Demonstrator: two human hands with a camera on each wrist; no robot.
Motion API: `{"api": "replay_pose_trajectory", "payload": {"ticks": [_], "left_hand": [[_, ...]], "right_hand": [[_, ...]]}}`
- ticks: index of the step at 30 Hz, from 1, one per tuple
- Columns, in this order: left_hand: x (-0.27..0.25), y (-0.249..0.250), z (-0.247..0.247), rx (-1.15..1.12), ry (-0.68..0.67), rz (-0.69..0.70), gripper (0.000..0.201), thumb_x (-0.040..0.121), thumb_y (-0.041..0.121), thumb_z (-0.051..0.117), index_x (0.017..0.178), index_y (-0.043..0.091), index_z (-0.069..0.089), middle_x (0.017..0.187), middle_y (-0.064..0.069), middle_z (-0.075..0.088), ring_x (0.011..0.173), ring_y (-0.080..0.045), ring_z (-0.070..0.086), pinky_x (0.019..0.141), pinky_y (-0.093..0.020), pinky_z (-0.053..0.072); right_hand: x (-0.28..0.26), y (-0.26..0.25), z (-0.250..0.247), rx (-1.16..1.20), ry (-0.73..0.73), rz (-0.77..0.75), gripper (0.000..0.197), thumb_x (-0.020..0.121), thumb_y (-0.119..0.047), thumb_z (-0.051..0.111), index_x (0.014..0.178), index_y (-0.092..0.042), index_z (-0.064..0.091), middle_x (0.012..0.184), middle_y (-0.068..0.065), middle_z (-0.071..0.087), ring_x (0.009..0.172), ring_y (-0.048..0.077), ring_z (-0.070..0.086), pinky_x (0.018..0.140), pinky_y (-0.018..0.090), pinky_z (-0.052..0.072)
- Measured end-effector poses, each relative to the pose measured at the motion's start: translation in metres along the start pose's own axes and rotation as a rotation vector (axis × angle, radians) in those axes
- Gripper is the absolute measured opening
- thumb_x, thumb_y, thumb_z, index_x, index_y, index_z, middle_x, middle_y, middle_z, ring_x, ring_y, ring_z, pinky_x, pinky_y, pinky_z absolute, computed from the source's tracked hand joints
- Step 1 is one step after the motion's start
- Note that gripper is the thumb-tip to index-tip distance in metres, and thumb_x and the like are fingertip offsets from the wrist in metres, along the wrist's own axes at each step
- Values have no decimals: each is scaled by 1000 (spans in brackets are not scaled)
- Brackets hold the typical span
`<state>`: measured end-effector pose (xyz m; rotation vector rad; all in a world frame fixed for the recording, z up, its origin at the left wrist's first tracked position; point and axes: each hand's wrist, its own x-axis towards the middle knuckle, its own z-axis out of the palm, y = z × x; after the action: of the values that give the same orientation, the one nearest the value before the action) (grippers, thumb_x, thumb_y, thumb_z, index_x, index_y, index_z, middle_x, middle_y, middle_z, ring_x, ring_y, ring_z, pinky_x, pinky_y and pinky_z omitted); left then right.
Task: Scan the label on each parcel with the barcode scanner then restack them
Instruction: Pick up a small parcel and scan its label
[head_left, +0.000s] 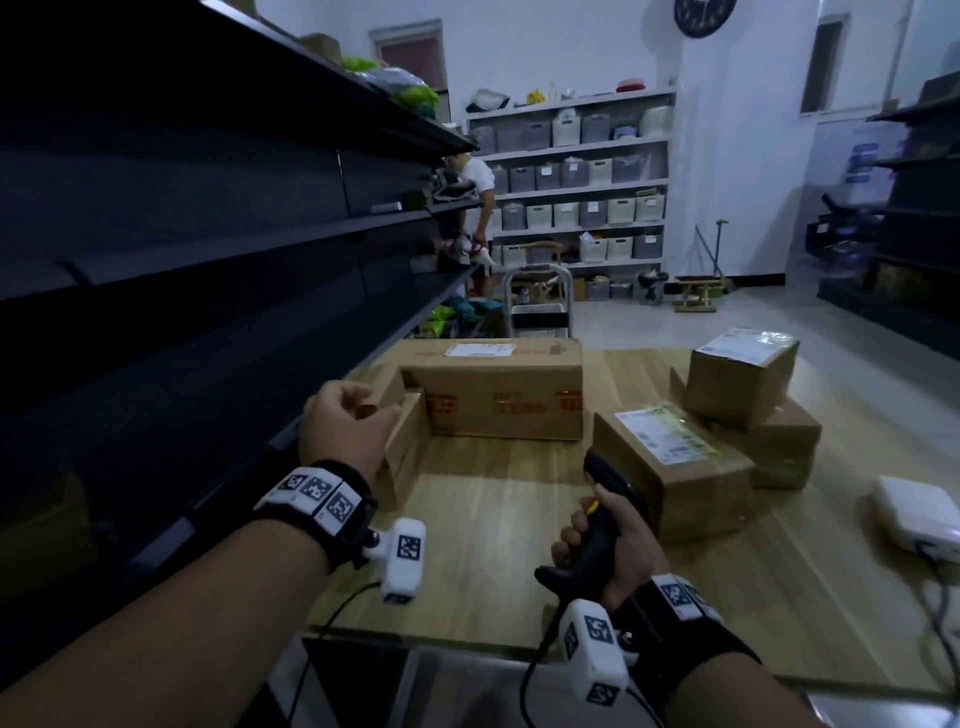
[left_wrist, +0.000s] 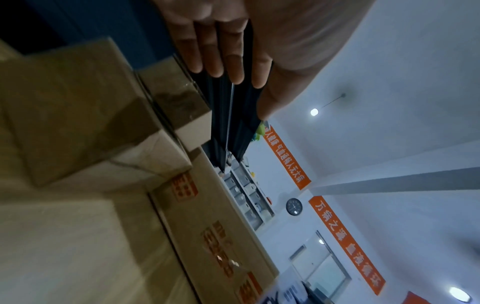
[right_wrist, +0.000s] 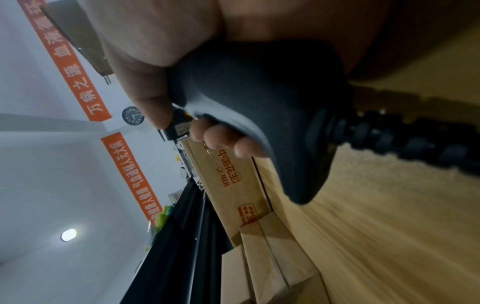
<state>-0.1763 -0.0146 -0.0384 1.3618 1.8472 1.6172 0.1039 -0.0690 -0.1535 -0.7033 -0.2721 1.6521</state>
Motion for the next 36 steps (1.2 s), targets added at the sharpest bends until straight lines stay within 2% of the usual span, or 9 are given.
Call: {"api": "replay_pose_trajectory", "payload": {"ticks": [3, 7, 12, 16, 22, 25, 29, 33, 36], "left_hand": [[26, -3, -3, 269, 15, 43, 43, 85, 40, 90, 122, 33, 69, 147, -2, 54, 136, -34, 52, 115, -54, 49], [44, -9, 3, 505, -130, 12, 77, 86, 58, 85, 154, 34, 58, 168, -3, 41, 149, -38, 44, 122, -55, 43], [48, -19, 11, 470, -90, -39, 56, 88, 48, 88, 136, 24, 71, 151, -11, 52, 110, -34, 66, 99, -42, 53], [38, -16, 11, 322, -50, 1, 40, 84, 40, 88, 120, 28, 74, 139, -7, 57, 92, -19, 62, 88, -37, 55], [-32, -16, 20, -190, -162, 27, 24, 92, 31, 88, 111, 28, 73, 116, 3, 75, 99, -12, 72, 71, -22, 54], [-69, -33, 30, -353, -241, -45, 24, 94, 25, 86, 115, 23, 74, 113, -6, 79, 101, -24, 78, 72, -31, 64], [-89, -66, 49, -493, -244, -323, 40, 79, 42, 92, 108, 19, 77, 113, -14, 82, 107, -38, 79, 92, -57, 66], [-95, -80, 59, -790, -223, -557, 40, 96, 35, 81, 126, 11, 71, 121, -21, 80, 114, -42, 77, 96, -59, 64], [-95, -83, 55, -905, -274, -610, 38, 103, 32, 74, 132, 8, 67, 123, -27, 80, 114, -46, 78, 84, -55, 66]], "right_hand": [[1, 2, 0, -40, -11, -3, 25, 85, -32, 77, 79, -13, 63, 66, 5, 50, 55, 21, 48, 61, 34, 46], [3, 3, 0, -48, 29, -29, 26, 96, -31, 72, 81, -12, 62, 66, 6, 49, 55, 21, 47, 61, 33, 44], [5, 5, -2, -69, 31, -51, 26, 97, -30, 73, 83, -10, 63, 66, 8, 50, 55, 22, 49, 59, 33, 45], [7, 5, -4, -67, 27, -56, 26, 95, -31, 75, 84, -10, 64, 67, 8, 51, 55, 22, 50, 58, 34, 47], [5, 4, -4, -66, 20, -68, 26, 97, -30, 75, 82, -11, 65, 66, 8, 52, 55, 21, 50, 59, 34, 48], [5, 6, -4, -64, 29, -75, 27, 97, -31, 75, 81, -11, 65, 66, 8, 52, 55, 22, 51, 58, 34, 48], [5, 7, -4, -65, 43, -90, 28, 98, -31, 74, 83, -11, 64, 67, 8, 53, 55, 22, 52, 58, 35, 50], [2, 8, -3, -63, 50, -96, 27, 98, -30, 74, 86, -10, 62, 66, 8, 53, 54, 22, 53, 59, 35, 51], [1, 7, 0, -66, 46, -86, 25, 98, -29, 74, 87, -10, 62, 68, 8, 53, 55, 22, 53, 58, 35, 52]]}}
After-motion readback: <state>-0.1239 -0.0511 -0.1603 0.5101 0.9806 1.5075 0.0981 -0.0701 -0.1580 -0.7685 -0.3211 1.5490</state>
